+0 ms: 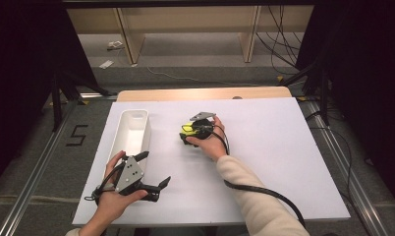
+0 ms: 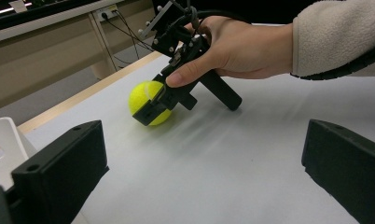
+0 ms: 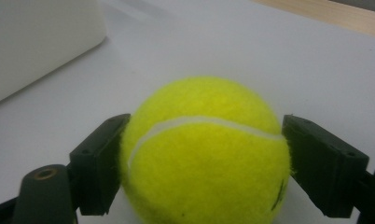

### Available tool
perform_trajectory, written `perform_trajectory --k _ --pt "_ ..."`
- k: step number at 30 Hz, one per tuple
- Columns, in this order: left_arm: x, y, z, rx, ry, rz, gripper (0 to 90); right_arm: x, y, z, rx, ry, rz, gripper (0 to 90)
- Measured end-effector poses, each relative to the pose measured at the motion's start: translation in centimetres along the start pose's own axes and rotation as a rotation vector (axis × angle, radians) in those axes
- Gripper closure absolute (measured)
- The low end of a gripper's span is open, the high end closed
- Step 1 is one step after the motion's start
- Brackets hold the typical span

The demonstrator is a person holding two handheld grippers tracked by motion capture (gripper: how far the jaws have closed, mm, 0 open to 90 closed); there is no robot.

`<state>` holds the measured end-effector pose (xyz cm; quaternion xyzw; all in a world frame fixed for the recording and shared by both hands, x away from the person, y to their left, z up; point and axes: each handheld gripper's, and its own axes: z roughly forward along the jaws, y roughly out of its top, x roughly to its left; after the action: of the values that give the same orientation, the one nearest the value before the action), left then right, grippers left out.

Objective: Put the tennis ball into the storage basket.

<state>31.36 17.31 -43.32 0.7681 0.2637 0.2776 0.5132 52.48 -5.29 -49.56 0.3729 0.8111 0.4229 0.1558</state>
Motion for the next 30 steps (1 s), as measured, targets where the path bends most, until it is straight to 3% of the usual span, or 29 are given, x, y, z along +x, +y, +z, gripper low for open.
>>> perform_trajectory --k 18,30 --pt "0.0 0.0 0.0 0.000 0.000 0.000 0.0 0.1 0.1 -0.2 -0.002 0.005 0.007 26.3" --pt "0.0 0.0 0.0 0.003 0.000 0.002 0.0 0.2 0.8 -1.4 -0.039 0.016 -0.003 26.5"
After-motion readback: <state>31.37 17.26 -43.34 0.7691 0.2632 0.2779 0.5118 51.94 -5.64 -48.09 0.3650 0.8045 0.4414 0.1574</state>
